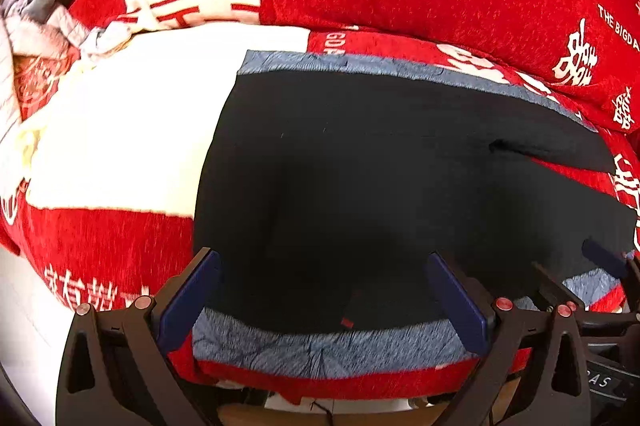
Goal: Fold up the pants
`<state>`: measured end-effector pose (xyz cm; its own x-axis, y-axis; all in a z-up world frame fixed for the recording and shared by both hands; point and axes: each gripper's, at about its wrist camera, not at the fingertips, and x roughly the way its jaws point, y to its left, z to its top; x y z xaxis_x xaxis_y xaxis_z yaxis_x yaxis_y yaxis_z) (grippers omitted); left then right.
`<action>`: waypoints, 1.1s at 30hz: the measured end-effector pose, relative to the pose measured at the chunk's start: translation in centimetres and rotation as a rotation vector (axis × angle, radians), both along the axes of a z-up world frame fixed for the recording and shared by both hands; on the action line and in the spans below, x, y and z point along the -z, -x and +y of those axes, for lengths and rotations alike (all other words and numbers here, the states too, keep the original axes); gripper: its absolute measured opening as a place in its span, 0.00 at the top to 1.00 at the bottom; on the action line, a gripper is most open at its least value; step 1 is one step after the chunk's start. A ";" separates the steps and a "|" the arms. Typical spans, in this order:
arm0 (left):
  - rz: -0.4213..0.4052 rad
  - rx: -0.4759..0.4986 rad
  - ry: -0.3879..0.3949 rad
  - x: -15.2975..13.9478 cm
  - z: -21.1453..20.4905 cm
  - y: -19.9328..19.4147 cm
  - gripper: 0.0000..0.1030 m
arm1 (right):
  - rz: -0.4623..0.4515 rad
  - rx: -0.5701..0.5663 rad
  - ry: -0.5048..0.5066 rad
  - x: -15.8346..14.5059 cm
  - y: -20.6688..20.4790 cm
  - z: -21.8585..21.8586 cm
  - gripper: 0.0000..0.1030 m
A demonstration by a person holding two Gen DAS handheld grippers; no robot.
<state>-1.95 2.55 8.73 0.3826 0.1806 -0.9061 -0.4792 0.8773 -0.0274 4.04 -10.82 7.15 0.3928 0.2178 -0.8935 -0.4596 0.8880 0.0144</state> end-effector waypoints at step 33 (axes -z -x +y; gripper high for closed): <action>0.147 -0.012 0.082 5.7 8.0 -15.2 0.00 | 0.099 -0.402 0.058 5.1 -20.5 8.5 0.00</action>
